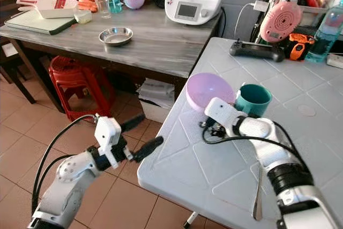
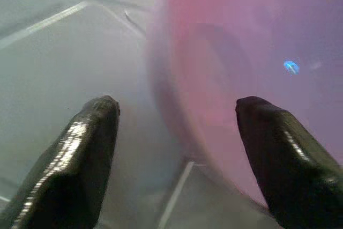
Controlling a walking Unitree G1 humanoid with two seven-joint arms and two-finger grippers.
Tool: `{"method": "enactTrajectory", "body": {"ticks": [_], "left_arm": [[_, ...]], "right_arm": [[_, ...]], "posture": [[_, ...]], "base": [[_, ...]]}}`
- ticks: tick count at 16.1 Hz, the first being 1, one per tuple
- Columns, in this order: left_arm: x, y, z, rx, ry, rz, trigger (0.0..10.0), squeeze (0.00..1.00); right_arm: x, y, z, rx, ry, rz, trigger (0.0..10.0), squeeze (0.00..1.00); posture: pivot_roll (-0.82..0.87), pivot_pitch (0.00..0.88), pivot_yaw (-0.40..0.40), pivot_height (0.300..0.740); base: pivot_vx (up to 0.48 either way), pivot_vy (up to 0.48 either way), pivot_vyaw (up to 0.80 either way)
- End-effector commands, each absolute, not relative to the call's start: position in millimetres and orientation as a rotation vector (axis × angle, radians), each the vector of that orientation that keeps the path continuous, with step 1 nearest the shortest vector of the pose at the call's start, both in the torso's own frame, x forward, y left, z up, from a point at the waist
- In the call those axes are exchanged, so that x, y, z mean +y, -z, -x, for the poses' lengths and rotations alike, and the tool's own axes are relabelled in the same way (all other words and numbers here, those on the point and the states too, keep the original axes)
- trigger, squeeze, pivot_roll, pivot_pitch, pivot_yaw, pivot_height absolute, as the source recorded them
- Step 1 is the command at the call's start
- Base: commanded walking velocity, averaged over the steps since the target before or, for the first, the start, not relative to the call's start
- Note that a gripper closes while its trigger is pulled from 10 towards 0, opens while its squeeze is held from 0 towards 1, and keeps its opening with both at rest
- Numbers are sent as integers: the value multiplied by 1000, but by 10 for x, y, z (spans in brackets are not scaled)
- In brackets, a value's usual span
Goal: Setting the table
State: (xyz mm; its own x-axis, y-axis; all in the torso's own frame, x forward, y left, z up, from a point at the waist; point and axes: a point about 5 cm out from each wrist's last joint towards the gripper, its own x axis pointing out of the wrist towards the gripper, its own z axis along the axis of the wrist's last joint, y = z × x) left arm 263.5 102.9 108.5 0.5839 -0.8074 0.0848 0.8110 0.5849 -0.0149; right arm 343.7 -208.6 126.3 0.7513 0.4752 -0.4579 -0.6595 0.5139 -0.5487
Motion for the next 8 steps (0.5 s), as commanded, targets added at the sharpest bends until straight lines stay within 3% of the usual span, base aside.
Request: {"method": "enactTrajectory", "body": {"ticks": [1, 6, 8], "left_arm": [[1060, -1104, -2629, -78, 948, 53, 10000, 0], [1047, -1078, -2603, -66, 942, 58, 10000, 0], [1050, -1074, -2602, -63, 940, 60, 10000, 0]], "right_arm": [[-2084, -1302, -3460, 250, -702, 809, 0, 0], [-2145, -1265, -3452, 229, -716, 883, 392, 0], [-2147, -1266, -3461, 220, -716, 891, 0, 0]], "posture": [[-59, 52, 34, 740], [-61, 54, 33, 740], [-59, 54, 34, 740]], "base": [[0, 0, 0], [0, 0, 0], [0, 0, 0]]}}
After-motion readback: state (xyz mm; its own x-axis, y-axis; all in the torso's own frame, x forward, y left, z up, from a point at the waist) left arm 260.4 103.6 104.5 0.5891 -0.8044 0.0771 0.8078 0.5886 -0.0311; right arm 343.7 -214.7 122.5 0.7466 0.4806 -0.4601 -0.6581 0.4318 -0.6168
